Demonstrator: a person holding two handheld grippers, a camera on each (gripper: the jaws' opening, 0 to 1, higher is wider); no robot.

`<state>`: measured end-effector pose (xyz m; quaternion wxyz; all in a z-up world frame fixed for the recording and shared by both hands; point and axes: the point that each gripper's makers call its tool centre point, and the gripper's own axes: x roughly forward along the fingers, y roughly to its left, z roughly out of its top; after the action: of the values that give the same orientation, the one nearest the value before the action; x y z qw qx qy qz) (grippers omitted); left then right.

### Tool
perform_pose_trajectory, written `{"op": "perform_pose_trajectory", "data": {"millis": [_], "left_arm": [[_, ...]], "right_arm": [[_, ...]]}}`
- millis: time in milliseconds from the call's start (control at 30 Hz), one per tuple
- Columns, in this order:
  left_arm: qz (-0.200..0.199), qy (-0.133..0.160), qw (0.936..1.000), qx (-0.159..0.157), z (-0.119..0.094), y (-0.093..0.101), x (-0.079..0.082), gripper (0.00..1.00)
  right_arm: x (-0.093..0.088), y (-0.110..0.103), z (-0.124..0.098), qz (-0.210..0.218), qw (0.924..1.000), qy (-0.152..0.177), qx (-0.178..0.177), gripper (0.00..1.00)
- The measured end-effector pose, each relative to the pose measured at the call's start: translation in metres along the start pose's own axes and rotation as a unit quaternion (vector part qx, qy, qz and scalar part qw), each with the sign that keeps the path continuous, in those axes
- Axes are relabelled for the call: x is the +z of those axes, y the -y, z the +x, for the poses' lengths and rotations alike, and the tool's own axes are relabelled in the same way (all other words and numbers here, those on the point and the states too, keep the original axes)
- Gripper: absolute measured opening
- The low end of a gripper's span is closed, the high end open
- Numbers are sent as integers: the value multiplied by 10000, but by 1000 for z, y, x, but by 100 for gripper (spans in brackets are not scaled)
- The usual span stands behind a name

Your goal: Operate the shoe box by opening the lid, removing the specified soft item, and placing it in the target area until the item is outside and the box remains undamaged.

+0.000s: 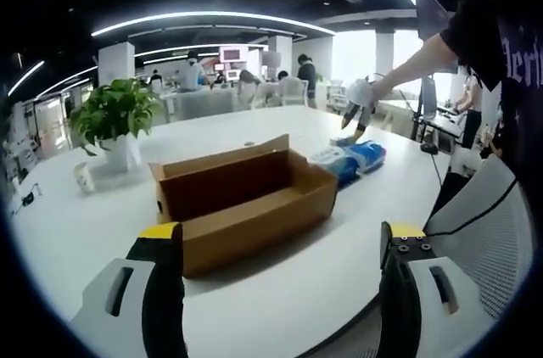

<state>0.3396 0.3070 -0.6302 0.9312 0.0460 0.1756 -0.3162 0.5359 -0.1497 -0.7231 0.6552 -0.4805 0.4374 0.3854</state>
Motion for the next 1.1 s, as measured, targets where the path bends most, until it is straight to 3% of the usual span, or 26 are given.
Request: {"op": "perform_pose_trajectory", "data": {"millis": [433, 800, 1100], "left_arm": [[88, -14, 9999, -143, 1, 7, 0, 95], [92, -30, 9997, -206, 1, 10, 1, 95], [57, -160, 9993, -329, 3, 14, -3, 97]], "right_arm": [[16, -10, -26, 529, 9972, 476, -229, 48], [29, -26, -44, 1201, 9877, 924, -387, 60], [43, -40, -59, 1951, 9683, 1434, -617, 72]]}}
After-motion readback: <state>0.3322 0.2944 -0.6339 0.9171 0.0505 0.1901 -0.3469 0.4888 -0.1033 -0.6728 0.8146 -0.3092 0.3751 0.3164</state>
